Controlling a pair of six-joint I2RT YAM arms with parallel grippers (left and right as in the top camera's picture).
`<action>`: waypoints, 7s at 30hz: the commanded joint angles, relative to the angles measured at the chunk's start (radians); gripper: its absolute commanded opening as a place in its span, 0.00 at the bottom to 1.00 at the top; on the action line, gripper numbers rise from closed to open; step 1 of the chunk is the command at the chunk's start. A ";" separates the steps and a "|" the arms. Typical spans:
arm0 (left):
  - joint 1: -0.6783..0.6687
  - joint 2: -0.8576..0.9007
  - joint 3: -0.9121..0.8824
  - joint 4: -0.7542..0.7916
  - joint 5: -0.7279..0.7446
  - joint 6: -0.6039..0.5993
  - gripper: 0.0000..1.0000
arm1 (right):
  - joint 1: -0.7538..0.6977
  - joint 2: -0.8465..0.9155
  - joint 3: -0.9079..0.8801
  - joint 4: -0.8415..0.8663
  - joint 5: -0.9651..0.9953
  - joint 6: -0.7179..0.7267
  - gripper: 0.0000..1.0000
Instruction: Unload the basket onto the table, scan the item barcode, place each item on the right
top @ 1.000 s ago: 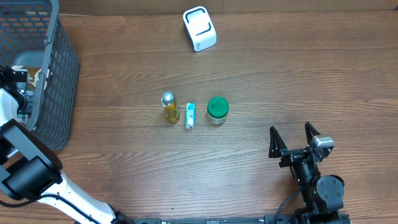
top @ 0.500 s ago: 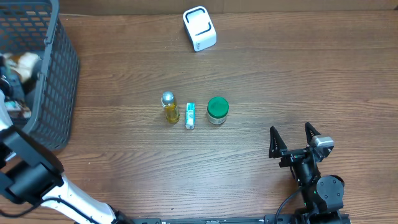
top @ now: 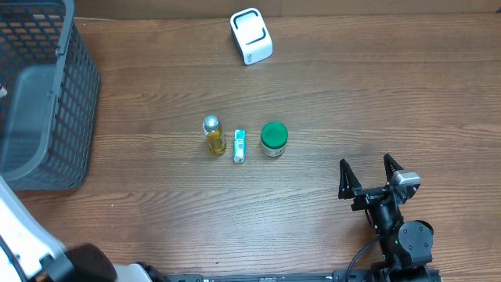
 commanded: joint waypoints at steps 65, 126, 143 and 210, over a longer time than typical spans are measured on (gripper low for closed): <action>-0.845 0.033 -0.806 0.014 -0.250 -0.382 1.00 | -0.002 -0.002 -0.010 0.006 -0.006 0.000 1.00; -0.636 0.029 -0.267 -0.230 -0.176 -0.338 1.00 | -0.002 -0.002 -0.010 0.006 -0.006 0.000 1.00; -0.636 0.030 -0.267 -0.230 -0.176 -0.338 1.00 | -0.002 -0.002 -0.010 0.006 -0.006 0.000 1.00; -0.636 0.030 -0.267 -0.230 -0.175 -0.338 1.00 | 0.000 -0.002 -0.010 0.009 -0.031 0.039 1.00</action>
